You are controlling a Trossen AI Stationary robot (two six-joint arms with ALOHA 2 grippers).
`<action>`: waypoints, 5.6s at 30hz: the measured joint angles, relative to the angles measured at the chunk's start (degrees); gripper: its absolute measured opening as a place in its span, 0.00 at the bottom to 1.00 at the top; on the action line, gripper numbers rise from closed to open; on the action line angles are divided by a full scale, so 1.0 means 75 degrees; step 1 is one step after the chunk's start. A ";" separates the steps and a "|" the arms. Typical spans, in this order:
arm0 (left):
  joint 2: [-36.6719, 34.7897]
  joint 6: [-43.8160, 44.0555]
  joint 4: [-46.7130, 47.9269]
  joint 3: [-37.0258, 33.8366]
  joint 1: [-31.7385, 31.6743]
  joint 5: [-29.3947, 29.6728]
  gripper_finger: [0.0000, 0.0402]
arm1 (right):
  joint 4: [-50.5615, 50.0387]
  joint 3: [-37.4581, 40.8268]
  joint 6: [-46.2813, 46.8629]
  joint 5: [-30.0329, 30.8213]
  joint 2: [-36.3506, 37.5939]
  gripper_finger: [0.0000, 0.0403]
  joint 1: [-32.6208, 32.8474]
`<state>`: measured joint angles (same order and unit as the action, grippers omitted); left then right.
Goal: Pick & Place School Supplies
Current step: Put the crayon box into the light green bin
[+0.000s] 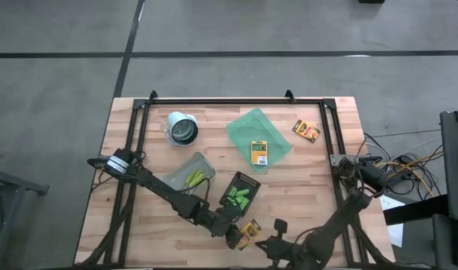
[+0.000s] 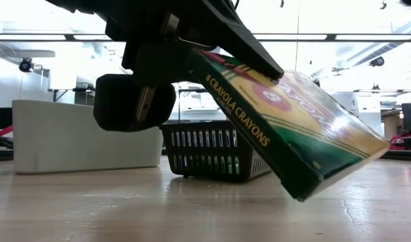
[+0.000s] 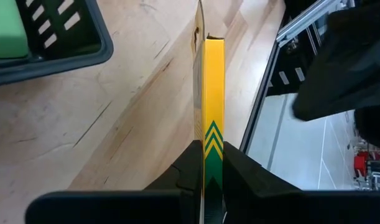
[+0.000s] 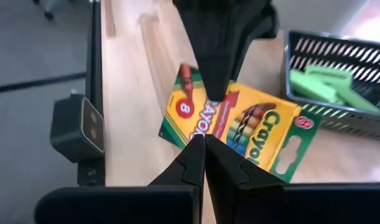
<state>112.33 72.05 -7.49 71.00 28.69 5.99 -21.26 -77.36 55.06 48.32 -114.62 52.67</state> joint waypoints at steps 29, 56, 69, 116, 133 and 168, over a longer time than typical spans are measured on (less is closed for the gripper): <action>-0.1152 -0.0736 0.0659 0.0002 -0.0165 0.1466 0.10 | -0.2340 0.0543 0.1991 0.2544 0.1627 0.02 0.1830; -0.4996 0.0034 0.8085 0.0000 -0.0303 0.3732 0.10 | -0.2228 0.2233 0.5698 0.2564 0.1614 0.02 0.1940; -0.4972 -0.0396 0.8618 -0.0003 -0.0321 0.3738 0.10 | -0.2190 0.1785 0.5030 0.2550 0.1611 0.02 0.1925; -0.4284 -0.5293 0.5826 -0.0026 -0.2720 0.2500 0.10 | -0.2034 0.1601 0.3163 0.2549 0.1608 0.02 0.1905; -0.2782 -0.6541 0.2458 0.0049 -0.5740 -0.1587 0.10 | -0.2040 0.1600 0.0964 0.2558 0.1608 0.02 0.1905; 0.0583 -0.8734 0.4764 0.3350 -0.6341 -0.2076 0.10 | -0.2039 0.1702 0.0257 0.2576 0.1617 0.02 0.1534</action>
<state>116.71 6.55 28.23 96.12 -18.87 -9.59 -36.55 -64.60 56.99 67.64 -102.50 64.18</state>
